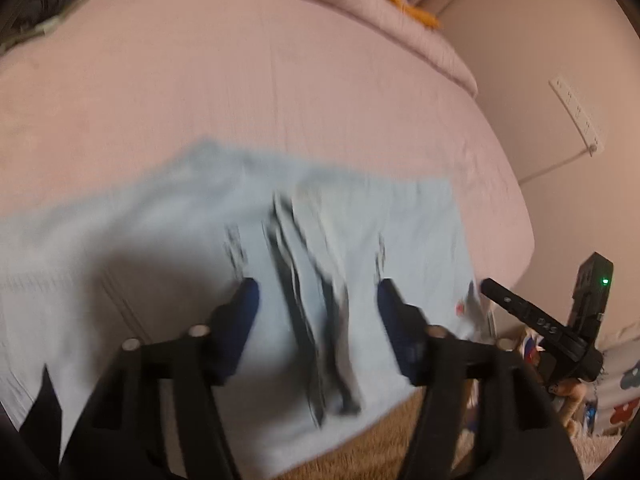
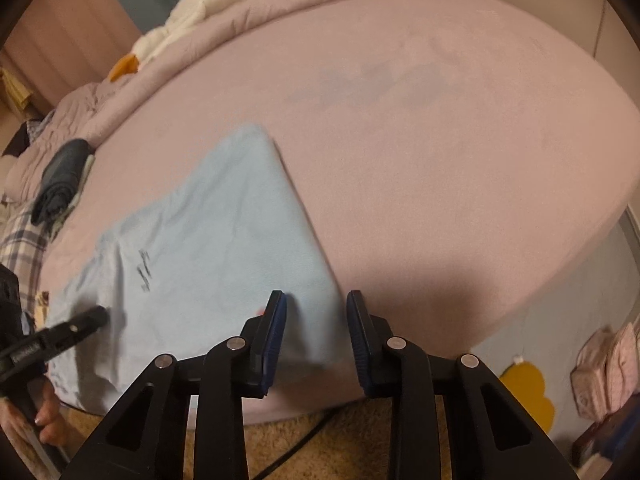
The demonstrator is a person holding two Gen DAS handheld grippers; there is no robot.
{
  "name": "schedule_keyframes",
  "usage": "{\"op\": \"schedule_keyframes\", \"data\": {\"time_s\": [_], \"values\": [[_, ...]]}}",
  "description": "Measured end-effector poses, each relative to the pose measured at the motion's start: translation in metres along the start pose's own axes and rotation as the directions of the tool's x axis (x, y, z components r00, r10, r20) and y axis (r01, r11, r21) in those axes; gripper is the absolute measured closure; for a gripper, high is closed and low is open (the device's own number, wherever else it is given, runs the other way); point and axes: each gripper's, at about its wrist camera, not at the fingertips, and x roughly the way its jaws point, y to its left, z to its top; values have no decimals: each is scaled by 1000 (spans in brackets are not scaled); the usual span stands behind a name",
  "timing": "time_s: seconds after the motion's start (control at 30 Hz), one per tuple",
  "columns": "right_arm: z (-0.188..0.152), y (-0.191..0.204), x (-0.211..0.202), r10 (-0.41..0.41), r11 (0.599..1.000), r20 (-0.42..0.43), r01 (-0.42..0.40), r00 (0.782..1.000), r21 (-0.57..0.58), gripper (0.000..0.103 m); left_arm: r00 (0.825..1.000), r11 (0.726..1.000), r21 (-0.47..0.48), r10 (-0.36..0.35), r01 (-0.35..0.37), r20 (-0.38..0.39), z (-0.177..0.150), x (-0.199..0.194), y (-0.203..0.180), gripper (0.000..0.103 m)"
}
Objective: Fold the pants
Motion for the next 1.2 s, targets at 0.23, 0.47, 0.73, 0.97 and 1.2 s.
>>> {"op": "schedule_keyframes", "data": {"time_s": [0.23, 0.47, 0.73, 0.97, 1.2], "values": [[62, 22, 27, 117, 993, -21, -117, 993, 7, 51, 999, 998, -66, -26, 23, -42, 29, 36, 6, 43], [93, 47, 94, 130, 991, -112, -132, 985, -5, 51, 995, 994, -69, -83, 79, -54, 27, 52, 10, 81], [91, 55, 67, 57, 995, -7, -58, 998, -81, 89, 1000, 999, 42, 15, -14, -18, 27, 45, -9, 84], [88, 45, 85, 15, 997, -45, -18, 999, -76, 89, 997, 995, 70, 72, -70, -29, 24, 50, -8, 72], [49, 21, 14, 52, 998, 37, -51, 998, -26, 49, 995, 998, -26, -56, 54, -85, -19, 18, 3, 52]]}}
